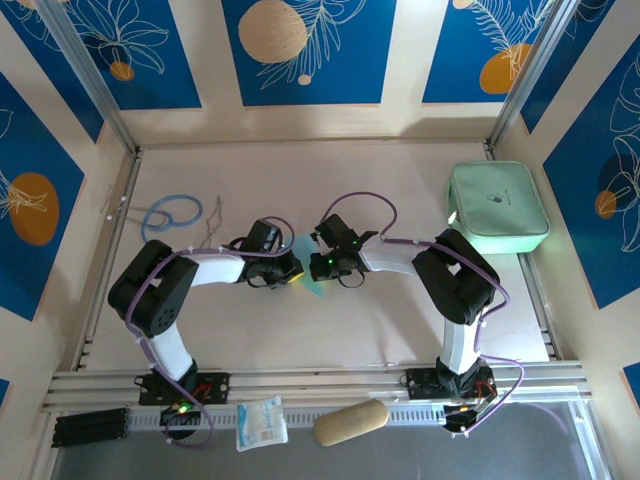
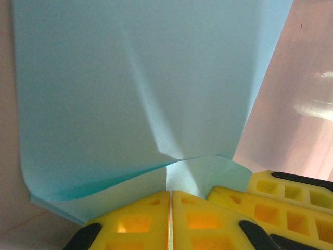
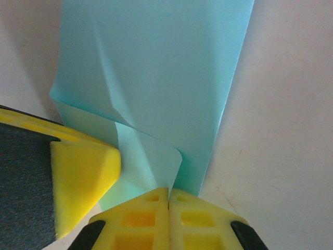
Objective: Fold a paper plane with a square sheet of paper (pick it up from the middle)
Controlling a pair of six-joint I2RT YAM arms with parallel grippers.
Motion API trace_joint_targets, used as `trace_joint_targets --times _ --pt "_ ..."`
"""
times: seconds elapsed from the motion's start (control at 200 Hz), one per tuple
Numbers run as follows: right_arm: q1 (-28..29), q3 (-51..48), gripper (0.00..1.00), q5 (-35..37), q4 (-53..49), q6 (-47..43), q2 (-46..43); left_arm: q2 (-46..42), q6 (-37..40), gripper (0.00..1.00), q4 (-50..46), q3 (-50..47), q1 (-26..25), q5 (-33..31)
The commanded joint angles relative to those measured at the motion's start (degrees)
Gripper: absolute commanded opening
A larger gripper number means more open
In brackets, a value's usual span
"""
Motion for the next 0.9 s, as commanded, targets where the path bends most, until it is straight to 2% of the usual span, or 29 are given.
trace_joint_targets --times 0.0,0.115,0.31,0.395,0.495,0.645,0.895 --pt "-0.35 0.85 0.01 -1.08 -3.12 1.15 1.37 1.55 -0.07 0.10 -1.25 -0.71 -0.33 -1.35" --pt "-0.53 1.78 0.09 -2.86 -3.56 1.51 -0.84 1.73 -0.10 0.10 -2.05 -0.89 -0.35 -1.85" --pt "-1.75 3.35 0.30 -5.78 -6.61 3.13 -6.55 1.98 -0.12 0.09 -2.95 -1.29 -0.35 -2.40" --pt "-2.02 2.26 0.34 -7.37 -6.58 3.05 -8.70 2.08 -0.27 0.09 -2.86 -1.33 -0.32 -2.33" --pt "-2.37 -0.08 0.33 -11.01 -5.03 2.26 -10.25 2.08 -0.30 0.08 -2.86 -1.33 -0.36 -2.38" --pt "-2.47 -0.53 0.21 -16.62 -4.71 0.04 -8.66 2.11 -0.57 0.08 -2.82 -1.42 -0.28 -2.35" --pt "-1.23 0.93 0.12 -16.99 -6.16 -2.11 -4.27 2.10 -1.18 0.08 -2.95 -1.56 -0.31 -2.66"
